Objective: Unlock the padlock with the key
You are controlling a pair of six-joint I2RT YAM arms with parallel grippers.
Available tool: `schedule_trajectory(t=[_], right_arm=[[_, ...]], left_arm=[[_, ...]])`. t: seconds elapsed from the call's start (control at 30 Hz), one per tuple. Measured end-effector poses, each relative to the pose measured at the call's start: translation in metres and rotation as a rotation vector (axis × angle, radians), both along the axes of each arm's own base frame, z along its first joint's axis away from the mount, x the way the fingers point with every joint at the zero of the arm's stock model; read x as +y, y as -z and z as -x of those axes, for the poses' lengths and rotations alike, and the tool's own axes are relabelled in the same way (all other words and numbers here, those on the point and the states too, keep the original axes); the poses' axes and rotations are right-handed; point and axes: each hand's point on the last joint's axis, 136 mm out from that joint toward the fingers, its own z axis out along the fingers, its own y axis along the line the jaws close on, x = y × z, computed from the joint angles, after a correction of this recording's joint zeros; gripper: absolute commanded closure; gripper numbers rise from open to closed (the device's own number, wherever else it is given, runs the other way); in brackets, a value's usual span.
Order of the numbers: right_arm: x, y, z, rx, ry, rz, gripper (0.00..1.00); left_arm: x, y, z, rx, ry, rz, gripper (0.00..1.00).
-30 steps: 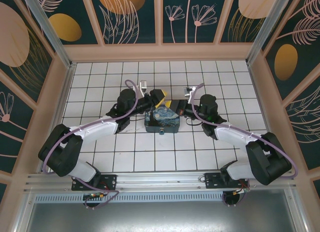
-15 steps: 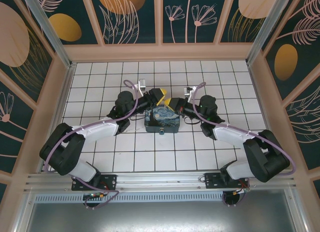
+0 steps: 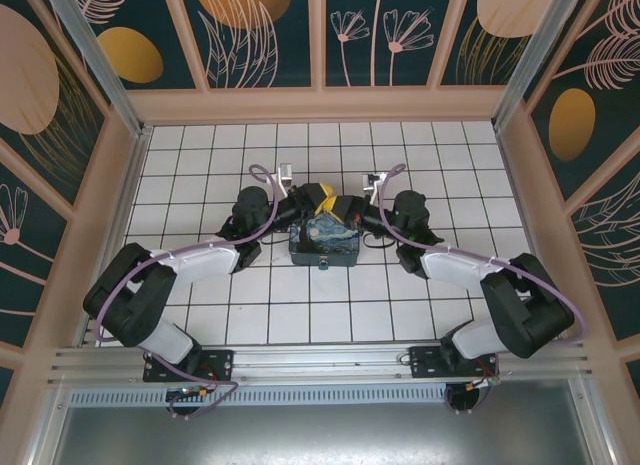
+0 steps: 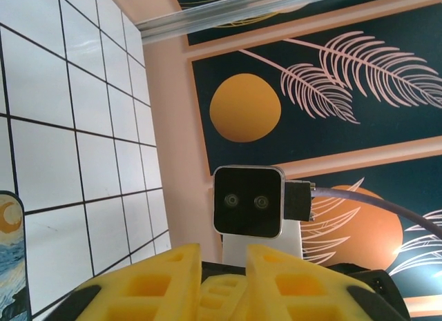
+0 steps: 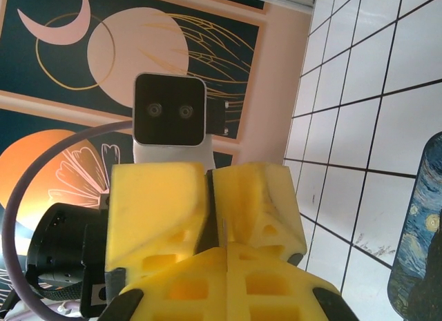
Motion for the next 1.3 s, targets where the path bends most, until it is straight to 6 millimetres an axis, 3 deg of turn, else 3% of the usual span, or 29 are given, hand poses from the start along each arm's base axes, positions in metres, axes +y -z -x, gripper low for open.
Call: schedule_trajectory(t=[0.23, 0.33, 0.47, 0.57, 0.77, 1.0, 1.13, 1.3], right_arm=[[0.000, -0.001, -0.001, -0.004, 0.003, -0.003, 1.00], [0.000, -0.001, -0.001, -0.005, 0.004, -0.004, 1.00], [-0.001, 0.003, -0.001, 0.005, 0.011, 0.009, 0.50], [-0.007, 0.006, -0.001, 0.011, 0.046, 0.039, 0.37], [-0.040, -0.016, 0.012, -0.058, 0.177, 0.006, 0.36], [-0.068, 0.009, 0.008, -0.023, 0.354, -0.013, 0.44], [-0.063, 0.001, 0.007, -0.037, 0.379, -0.058, 0.48], [-0.040, -0.013, 0.001, -0.055, 0.362, -0.099, 0.51]], left_arm=[[0.003, 0.001, -0.003, 0.005, -0.017, 0.001, 1.00], [0.003, 0.001, -0.003, 0.005, -0.018, 0.002, 1.00], [0.003, -0.002, -0.003, -0.005, -0.015, 0.009, 1.00], [0.002, -0.004, -0.002, -0.010, -0.015, 0.013, 1.00], [0.007, -0.006, -0.004, -0.009, -0.055, 0.013, 1.00], [0.031, -0.011, -0.003, 0.012, -0.171, 0.042, 1.00], [0.040, -0.016, -0.006, 0.005, -0.222, 0.054, 1.00], [0.044, -0.018, -0.010, 0.005, -0.264, 0.061, 1.00]])
